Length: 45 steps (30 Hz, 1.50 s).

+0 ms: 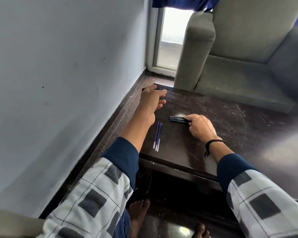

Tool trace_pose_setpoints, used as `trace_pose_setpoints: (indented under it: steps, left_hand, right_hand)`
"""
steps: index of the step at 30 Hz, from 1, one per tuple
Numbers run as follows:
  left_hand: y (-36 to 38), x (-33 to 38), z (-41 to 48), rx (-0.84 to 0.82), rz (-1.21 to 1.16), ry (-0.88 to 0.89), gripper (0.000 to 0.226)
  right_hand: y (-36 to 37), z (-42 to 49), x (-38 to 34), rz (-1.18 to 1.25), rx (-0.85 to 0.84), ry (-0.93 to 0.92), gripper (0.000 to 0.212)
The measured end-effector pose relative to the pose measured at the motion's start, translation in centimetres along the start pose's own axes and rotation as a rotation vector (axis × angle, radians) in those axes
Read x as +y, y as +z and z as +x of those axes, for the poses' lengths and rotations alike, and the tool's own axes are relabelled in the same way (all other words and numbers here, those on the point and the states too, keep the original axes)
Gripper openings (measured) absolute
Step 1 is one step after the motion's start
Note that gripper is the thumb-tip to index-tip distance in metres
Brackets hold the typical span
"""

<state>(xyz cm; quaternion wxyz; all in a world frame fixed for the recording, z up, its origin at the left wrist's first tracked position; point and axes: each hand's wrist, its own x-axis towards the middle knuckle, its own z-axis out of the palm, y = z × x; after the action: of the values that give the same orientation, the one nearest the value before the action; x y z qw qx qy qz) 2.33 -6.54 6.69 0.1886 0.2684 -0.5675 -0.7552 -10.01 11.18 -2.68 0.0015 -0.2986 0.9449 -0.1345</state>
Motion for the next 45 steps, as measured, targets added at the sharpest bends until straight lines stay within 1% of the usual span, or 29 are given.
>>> trace_pose_setpoints:
  steps: [4, 7, 10, 14, 16, 18, 19, 20, 23, 24, 26, 27, 29, 30, 32, 36, 41, 45]
  left_hand:
    - [0.2, -0.3, -0.2, -0.012, 0.028, 0.009, 0.052]
    - [0.6, -0.6, -0.4, -0.021, 0.047, 0.02, 0.052]
    - [1.0, -0.8, -0.6, -0.029, 0.076, 0.031, 0.053]
    - [1.5, -1.3, -0.8, -0.049, 0.127, 0.041, 0.055]
    - [1.6, -1.4, -0.8, -0.064, 0.148, 0.047, 0.055]
    - [1.5, -1.5, -0.9, -0.073, 0.159, 0.049, 0.054]
    - [1.4, -1.5, -0.8, -0.072, 0.161, 0.05, 0.054]
    - [1.3, -1.6, -0.8, -0.07, 0.162, 0.05, 0.054]
    - [1.1, -1.5, -0.5, -0.064, 0.158, 0.052, 0.053]
    - [1.1, -1.5, -0.3, -0.062, 0.155, 0.054, 0.053]
    - [1.1, -1.4, -0.1, -0.058, 0.149, 0.057, 0.053]
    - [1.1, -1.3, -0.1, -0.057, 0.146, 0.058, 0.053]
    - [1.0, -1.3, -0.1, -0.059, 0.14, 0.058, 0.053]
    - [1.0, -1.4, -0.1, -0.061, 0.14, 0.059, 0.053]
    - [0.9, -1.4, -0.2, -0.065, 0.144, 0.06, 0.052]
    - [0.7, -1.4, -0.1, -0.066, 0.133, 0.059, 0.053]
    - [0.7, -1.5, 0.2, -0.064, 0.125, 0.054, 0.053]
    - [1.0, -1.7, 0.3, -0.072, 0.129, 0.052, 0.052]
  right_hand:
    - [-1.3, -2.5, 3.3, 0.067, -0.064, -0.063, 0.05]
    - [-3.1, -5.0, 5.5, 0.027, -0.149, -0.141, 0.054]
    - [-4.6, -7.6, 7.1, -0.071, -0.181, -0.198, 0.062]
    - [-4.8, -10.2, 9.2, -0.135, -0.158, -0.236, 0.066]
    - [-4.3, -11.0, 10.2, -0.105, -0.118, -0.226, 0.067]
    - [-3.7, -11.7, 10.9, -0.03, -0.042, -0.219, 0.063]
    - [-3.6, -11.9, 10.9, 0.03, 0.003, -0.2, 0.06]
    - [-3.6, -12.1, 10.7, 0.098, 0.054, -0.131, 0.056]
    - [-4.5, -12.2, 9.9, 0.302, 0.234, 0.224, 0.039]
    - [-4.7, -12.2, 9.6, 0.327, 0.266, 0.319, 0.031]
    - [-4.8, -12.4, 9.0, 0.31, 0.236, 0.422, 0.011]
    - [-4.7, -12.6, 8.5, 0.287, 0.193, 0.442, 0.005]
    - [-4.3, -13.0, 7.4, 0.236, 0.122, 0.438, 0.022]
    - [-4.0, -13.1, 6.9, 0.204, 0.113, 0.423, 0.027]
    - [-3.6, -13.3, 6.0, 0.153, 0.108, 0.376, 0.032]
    - [-3.3, -13.5, 5.1, 0.093, 0.106, 0.335, 0.03]
    - [-4.0, -13.8, 5.2, 0.092, 0.082, 0.374, 0.029]
    - [-4.0, -13.9, 5.1, 0.084, 0.087, 0.362, 0.03]
